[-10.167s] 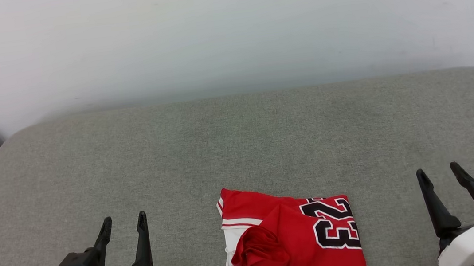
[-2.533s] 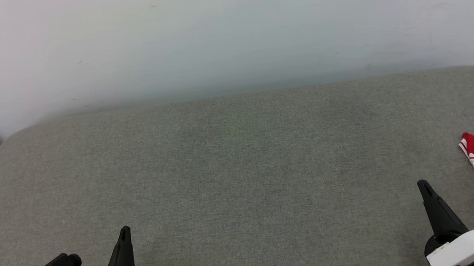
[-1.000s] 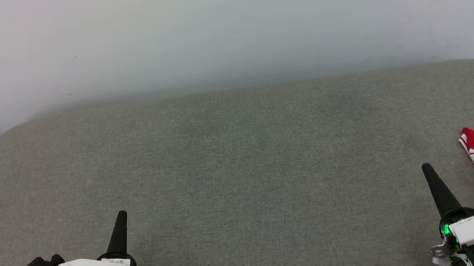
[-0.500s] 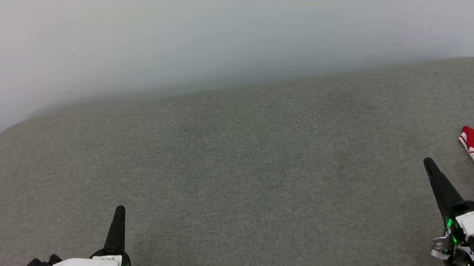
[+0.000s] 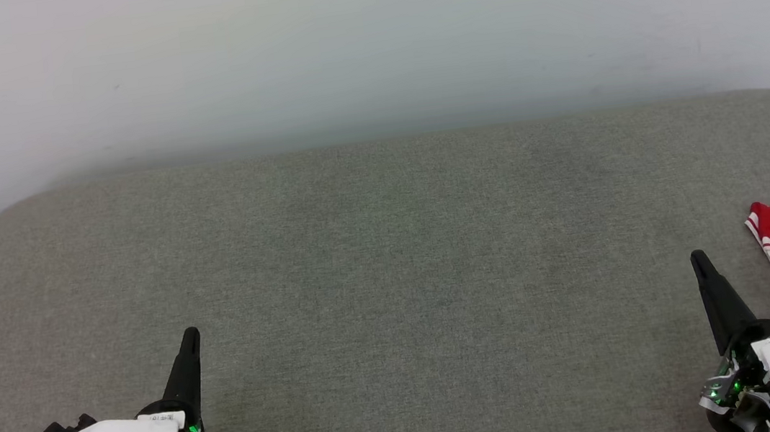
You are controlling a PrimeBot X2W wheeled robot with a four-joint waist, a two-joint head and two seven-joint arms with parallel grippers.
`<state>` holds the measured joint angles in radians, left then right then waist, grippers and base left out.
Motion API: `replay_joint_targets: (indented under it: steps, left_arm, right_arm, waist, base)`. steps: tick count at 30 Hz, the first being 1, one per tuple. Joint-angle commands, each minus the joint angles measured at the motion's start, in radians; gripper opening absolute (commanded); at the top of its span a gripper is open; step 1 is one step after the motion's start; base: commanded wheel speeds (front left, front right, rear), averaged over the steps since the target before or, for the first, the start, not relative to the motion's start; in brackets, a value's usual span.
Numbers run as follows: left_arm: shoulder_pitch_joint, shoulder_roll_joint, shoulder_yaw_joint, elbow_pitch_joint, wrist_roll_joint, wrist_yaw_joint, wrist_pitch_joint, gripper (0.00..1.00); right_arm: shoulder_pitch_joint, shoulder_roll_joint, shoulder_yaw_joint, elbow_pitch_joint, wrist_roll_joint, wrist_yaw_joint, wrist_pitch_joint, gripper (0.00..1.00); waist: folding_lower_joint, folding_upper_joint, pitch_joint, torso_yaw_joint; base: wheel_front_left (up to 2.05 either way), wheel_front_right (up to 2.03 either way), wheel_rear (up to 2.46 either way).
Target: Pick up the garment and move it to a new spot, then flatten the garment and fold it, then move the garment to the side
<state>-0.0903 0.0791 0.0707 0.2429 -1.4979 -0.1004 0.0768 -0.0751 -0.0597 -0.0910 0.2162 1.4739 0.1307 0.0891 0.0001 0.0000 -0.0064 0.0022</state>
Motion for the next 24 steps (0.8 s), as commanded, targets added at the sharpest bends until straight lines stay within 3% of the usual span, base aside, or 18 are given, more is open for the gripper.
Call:
replay_joint_targets:
  steps: [1,24]
  left_arm:
    - [-0.017,-0.006,0.010,-0.001,-0.021,-0.009,0.008,0.00]
    - [-0.023,-0.030,0.047,0.003,-0.116,-0.034,0.041,0.00]
  right_arm:
    - [-0.019,-0.002,-0.003,0.003,0.027,0.000,0.006,0.00]
    - [-0.038,0.001,-0.012,0.030,0.150,0.000,0.017,0.00]
  waist:
    - [-0.0001,0.0000,0.001,0.000]
    - [-0.0001,0.0000,0.009,-0.002]
  base:
    - [0.00,0.00,0.00]
    - [0.00,0.00,0.00]
